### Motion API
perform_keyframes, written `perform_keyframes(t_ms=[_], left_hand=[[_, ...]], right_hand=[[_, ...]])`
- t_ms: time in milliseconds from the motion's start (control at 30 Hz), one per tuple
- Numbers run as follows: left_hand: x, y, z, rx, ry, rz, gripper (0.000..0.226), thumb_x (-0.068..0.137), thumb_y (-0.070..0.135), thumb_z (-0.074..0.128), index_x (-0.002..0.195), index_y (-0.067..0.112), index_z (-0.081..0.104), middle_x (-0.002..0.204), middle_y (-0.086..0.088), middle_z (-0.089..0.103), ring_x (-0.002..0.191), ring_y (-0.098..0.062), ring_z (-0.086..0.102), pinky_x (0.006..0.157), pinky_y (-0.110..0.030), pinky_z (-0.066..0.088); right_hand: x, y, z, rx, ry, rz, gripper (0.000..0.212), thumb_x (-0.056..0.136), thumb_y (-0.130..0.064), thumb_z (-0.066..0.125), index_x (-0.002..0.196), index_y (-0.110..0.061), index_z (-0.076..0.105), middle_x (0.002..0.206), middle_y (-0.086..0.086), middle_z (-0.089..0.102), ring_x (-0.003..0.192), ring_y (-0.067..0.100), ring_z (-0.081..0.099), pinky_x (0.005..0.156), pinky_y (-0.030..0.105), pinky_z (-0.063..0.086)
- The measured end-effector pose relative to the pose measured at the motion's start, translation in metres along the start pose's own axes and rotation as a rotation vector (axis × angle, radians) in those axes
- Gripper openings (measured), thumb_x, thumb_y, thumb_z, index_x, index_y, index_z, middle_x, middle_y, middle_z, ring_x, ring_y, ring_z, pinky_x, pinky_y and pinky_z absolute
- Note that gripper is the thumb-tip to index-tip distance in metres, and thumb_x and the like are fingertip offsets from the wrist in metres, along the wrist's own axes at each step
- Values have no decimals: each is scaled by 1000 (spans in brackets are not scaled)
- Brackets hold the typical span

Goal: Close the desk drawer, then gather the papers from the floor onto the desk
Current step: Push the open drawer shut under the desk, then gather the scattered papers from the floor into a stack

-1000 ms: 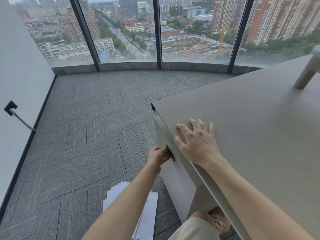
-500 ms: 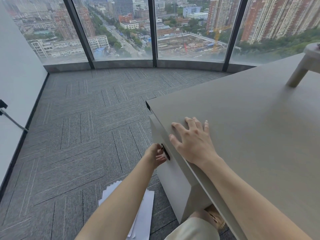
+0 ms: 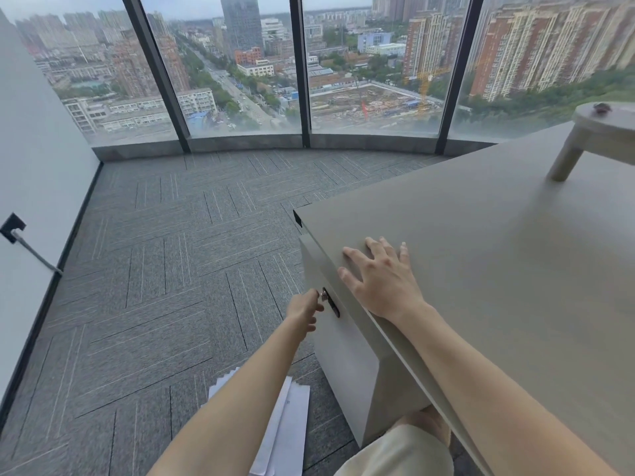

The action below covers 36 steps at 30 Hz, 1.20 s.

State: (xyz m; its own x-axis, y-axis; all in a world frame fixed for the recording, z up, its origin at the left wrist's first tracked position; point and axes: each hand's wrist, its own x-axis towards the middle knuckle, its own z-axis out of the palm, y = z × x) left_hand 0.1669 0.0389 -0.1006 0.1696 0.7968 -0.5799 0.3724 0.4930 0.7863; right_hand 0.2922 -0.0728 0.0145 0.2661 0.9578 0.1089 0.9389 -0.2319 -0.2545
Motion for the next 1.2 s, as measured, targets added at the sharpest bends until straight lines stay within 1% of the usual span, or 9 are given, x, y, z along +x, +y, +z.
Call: perform_keyframes(t_ms=[67, 167, 300, 467, 633, 733, 867, 1000, 1200], left_hand=[[-15, -1, -12, 81, -7, 71, 28, 86, 26, 51, 94, 2, 62, 82, -4, 61, 74, -25, 51, 65, -31, 46], [-44, -1, -33, 270, 16, 184, 11, 81, 18, 51, 76, 9, 53, 74, -7, 50, 66, -24, 44, 61, -31, 41], [-85, -4, -62, 526, 93, 327, 24, 80, 12, 47, 58, 16, 38, 59, -3, 40, 58, -22, 39, 59, -31, 34], [-136, -9, -94, 648, 103, 425, 27, 80, 10, 46, 56, 17, 35, 57, 0, 37, 50, -16, 32, 49, -28, 24], [-178, -24, -122, 640, 108, 465, 7, 88, 12, 46, 83, 10, 51, 84, -5, 52, 74, -19, 46, 57, -24, 34], [-200, -38, -142, 646, 126, 479, 11, 88, 9, 46, 79, 13, 50, 82, -5, 52, 73, -19, 48, 57, -26, 36], [-217, -59, -170, 661, 153, 434, 5, 88, 11, 47, 85, 10, 52, 83, -7, 53, 77, -23, 49, 65, -30, 37], [-215, -70, -194, 604, 171, 406, 24, 83, 4, 45, 62, 17, 43, 60, -3, 40, 56, -16, 36, 55, -29, 27], [-190, -89, -220, 521, 219, 320, 7, 87, 9, 48, 81, 9, 52, 81, -10, 53, 70, -21, 47, 61, -30, 37]], right_hand=[[-3, -1, -2, -10, -12, 2, 55, 97, -56, 34, 146, -35, 41, 160, 15, 31, 152, 33, 18, 122, 58, 5], [-12, -6, -6, -11, -39, 23, 54, 99, -54, 33, 148, -31, 41, 161, 15, 30, 152, 32, 19, 123, 54, 7], [-39, -23, -10, -19, -87, 69, 53, 99, -47, 40, 147, -26, 41, 160, 17, 29, 151, 34, 19, 123, 55, 8], [-82, -54, -22, -74, -124, 48, 50, 97, -44, 46, 141, -20, 49, 155, 19, 36, 145, 33, 31, 120, 58, 14], [-111, -83, -28, -49, -116, 5, 45, 95, -40, 49, 132, -17, 56, 144, 15, 47, 133, 34, 45, 118, 57, 22], [-124, -99, -31, -18, -135, -2, 48, 94, -39, 51, 137, -16, 54, 143, 15, 47, 133, 35, 46, 117, 53, 26], [-137, -123, -32, 15, -168, -21, 52, 94, -40, 53, 141, -18, 51, 146, 15, 44, 134, 33, 45, 113, 49, 34], [-139, -147, -24, 39, -208, -80, 54, 95, -41, 54, 144, -19, 47, 148, 14, 43, 135, 32, 45, 111, 45, 38], [-109, -173, 22, 53, -350, -148, 56, 96, -40, 54, 146, -15, 45, 150, 15, 43, 137, 31, 43, 111, 43, 38]])
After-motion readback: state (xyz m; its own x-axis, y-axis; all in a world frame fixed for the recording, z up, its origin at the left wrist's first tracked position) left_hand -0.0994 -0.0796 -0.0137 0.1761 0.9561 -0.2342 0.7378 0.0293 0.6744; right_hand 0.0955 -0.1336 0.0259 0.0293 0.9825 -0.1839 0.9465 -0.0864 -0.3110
